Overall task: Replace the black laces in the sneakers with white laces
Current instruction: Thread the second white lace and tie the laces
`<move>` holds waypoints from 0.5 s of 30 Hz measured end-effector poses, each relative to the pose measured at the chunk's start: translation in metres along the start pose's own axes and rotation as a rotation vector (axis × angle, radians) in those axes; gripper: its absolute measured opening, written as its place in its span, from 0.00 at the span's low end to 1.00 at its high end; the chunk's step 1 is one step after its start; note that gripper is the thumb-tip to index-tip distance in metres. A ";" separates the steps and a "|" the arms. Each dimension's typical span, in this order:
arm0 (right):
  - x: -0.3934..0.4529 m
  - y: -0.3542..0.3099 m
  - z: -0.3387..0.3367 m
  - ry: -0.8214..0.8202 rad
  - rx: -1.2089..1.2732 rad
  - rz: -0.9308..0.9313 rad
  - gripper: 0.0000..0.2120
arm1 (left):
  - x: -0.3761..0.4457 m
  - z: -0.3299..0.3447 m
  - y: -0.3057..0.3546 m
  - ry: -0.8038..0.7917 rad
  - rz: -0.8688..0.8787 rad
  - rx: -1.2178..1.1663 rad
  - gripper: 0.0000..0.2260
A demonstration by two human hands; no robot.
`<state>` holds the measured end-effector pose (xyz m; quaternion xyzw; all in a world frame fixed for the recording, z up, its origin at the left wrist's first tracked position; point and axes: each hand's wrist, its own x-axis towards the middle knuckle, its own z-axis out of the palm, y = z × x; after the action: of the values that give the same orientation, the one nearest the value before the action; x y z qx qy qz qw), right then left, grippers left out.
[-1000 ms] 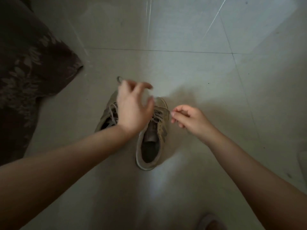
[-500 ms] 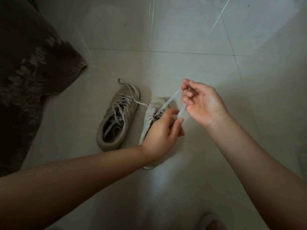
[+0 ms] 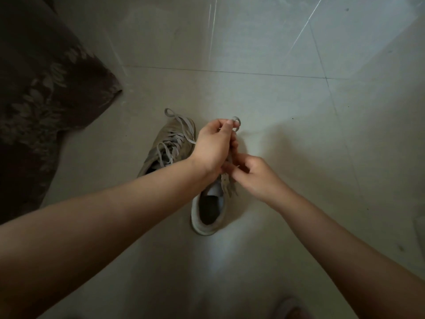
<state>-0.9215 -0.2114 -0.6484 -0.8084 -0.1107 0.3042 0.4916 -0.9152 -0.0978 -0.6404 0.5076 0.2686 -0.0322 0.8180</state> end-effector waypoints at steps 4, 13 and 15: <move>0.007 0.005 -0.007 -0.048 -0.178 0.004 0.09 | 0.003 -0.003 0.005 -0.019 -0.004 -0.063 0.10; 0.023 -0.001 -0.032 0.193 0.344 0.085 0.12 | -0.013 -0.020 -0.008 -0.340 -0.203 0.434 0.18; 0.025 -0.001 -0.032 0.217 0.435 0.121 0.13 | -0.018 -0.024 -0.015 -0.391 -0.116 0.535 0.12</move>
<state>-0.8820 -0.2224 -0.6469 -0.7166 0.0596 0.2611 0.6440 -0.9456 -0.0881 -0.6518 0.6723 0.1172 -0.2449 0.6887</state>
